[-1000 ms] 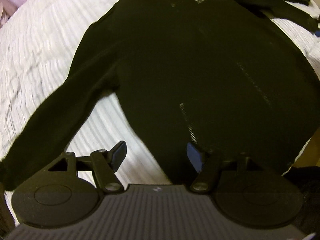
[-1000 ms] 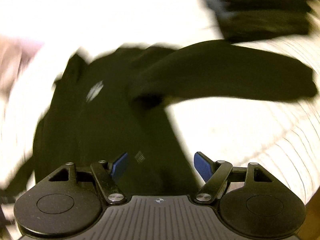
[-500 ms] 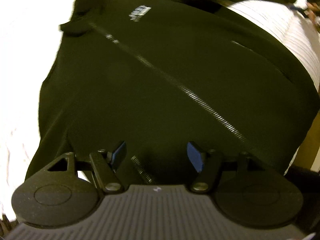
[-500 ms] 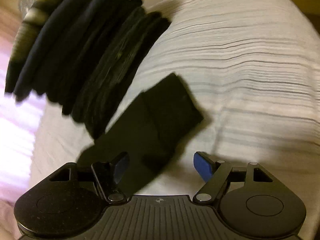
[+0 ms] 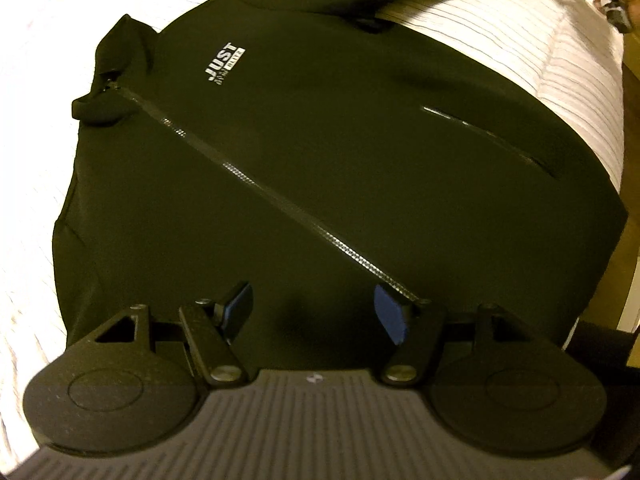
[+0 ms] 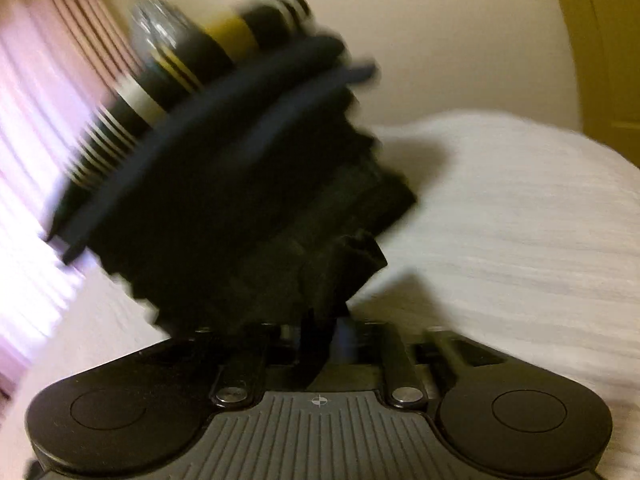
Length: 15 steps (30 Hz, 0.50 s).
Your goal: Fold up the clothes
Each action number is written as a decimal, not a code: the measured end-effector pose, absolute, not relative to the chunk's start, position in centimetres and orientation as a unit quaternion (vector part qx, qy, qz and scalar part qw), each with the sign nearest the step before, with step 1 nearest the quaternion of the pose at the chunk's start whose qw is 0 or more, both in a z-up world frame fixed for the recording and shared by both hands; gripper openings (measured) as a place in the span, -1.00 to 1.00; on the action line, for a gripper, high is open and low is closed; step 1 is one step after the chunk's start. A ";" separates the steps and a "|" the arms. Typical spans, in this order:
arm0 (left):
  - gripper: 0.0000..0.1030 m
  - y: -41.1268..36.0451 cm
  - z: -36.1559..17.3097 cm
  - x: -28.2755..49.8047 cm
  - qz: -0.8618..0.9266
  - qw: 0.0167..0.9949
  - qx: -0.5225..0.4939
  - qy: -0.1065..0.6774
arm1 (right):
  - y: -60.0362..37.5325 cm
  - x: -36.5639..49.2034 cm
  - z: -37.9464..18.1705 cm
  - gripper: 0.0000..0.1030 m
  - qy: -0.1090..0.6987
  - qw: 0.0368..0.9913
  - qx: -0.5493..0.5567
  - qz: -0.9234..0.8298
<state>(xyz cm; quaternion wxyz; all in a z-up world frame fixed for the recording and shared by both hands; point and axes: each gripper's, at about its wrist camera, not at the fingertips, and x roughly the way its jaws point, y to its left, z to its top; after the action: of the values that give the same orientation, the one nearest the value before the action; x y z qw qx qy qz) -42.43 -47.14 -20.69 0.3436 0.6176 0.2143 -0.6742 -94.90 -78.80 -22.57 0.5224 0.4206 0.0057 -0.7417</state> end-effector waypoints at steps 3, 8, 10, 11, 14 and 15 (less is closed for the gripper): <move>0.23 -46.6 -20.7 -41.4 -0.668 0.351 0.619 0.219 | -76.6 -93.9 -24.0 0.59 -0.010 0.502 0.455 -0.736; 0.25 -45.7 -20.2 -38.9 -0.656 0.381 0.610 0.231 | -71.7 -88.3 -24.7 0.59 0.024 0.508 0.519 -0.687; 0.29 -45.1 -19.6 -37.5 -0.653 0.395 0.603 0.232 | -68.7 -85.1 -24.0 0.59 0.036 0.510 0.538 -0.670; 0.31 -44.8 -19.3 -36.6 -0.652 0.403 0.599 0.232 | -67.4 -83.4 -23.6 0.60 0.042 0.511 0.548 -0.660; 0.39 -43.4 -18.5 -33.4 -0.650 0.428 0.581 0.237 | -64.1 -78.0 -21.9 0.60 0.066 0.527 0.569 -0.627; 0.41 -42.9 -18.3 -32.0 -0.649 0.437 0.575 0.240 | -63.3 -75.8 -21.0 0.60 0.084 0.545 0.567 -0.612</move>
<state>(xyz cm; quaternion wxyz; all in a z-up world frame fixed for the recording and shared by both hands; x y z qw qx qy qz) -32.03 -42.90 -18.29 0.4369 0.5749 0.2400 -0.6488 -75.85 -63.32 -21.00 0.5449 0.5674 0.0844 -0.6116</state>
